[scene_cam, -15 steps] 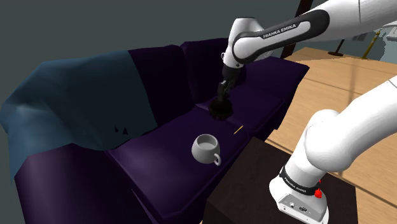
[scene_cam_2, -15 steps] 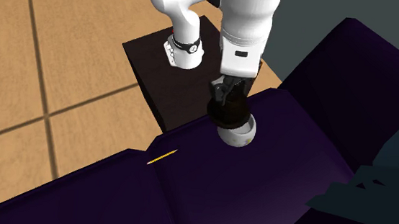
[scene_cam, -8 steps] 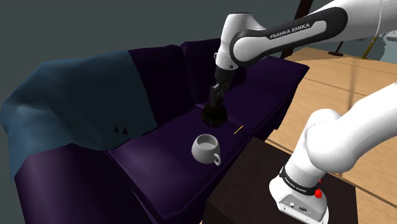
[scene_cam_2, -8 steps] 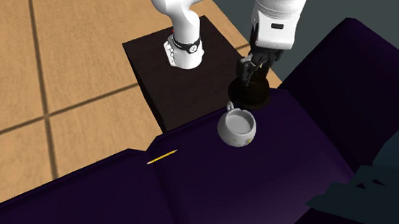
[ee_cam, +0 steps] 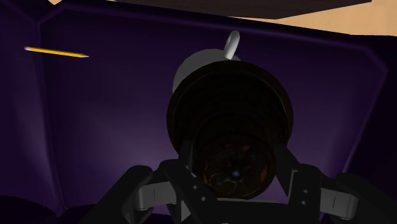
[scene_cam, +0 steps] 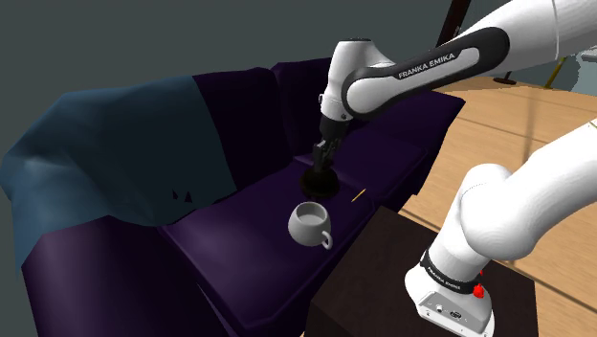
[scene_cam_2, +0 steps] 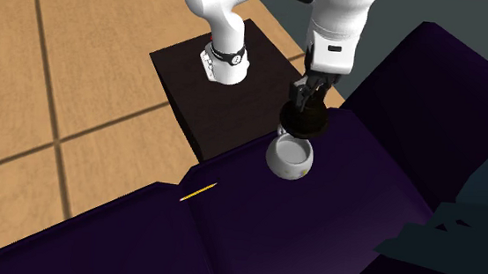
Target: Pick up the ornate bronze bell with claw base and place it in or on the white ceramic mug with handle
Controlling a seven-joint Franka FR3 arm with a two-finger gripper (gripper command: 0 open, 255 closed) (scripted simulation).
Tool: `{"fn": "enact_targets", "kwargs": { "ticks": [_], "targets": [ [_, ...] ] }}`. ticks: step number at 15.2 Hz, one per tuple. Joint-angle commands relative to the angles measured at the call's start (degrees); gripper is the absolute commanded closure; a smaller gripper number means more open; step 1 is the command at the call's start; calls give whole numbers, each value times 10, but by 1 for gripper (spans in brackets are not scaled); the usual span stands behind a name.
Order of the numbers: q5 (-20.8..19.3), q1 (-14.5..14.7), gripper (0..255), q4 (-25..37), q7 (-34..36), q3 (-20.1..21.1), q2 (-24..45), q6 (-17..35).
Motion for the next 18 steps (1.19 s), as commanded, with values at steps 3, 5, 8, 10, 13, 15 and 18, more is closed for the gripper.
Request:
{"fn": "enact_targets", "kwargs": {
  "ticks": [3,5,8,10,13,15,18],
  "targets": [
    [0,0,255,-19,-1,-2,16,36],
    [0,1,255,-28,-1,-2,25,54],
    [1,1,255,-40,-3,-4,41,83],
    [1,2,255,-48,-3,-5,53,102],
    [3,2,255,-59,-5,-6,72,132],
    [4,3,255,-65,-6,-7,86,152],
    [5,4,255,-69,-7,-8,96,166]
  ]
}}
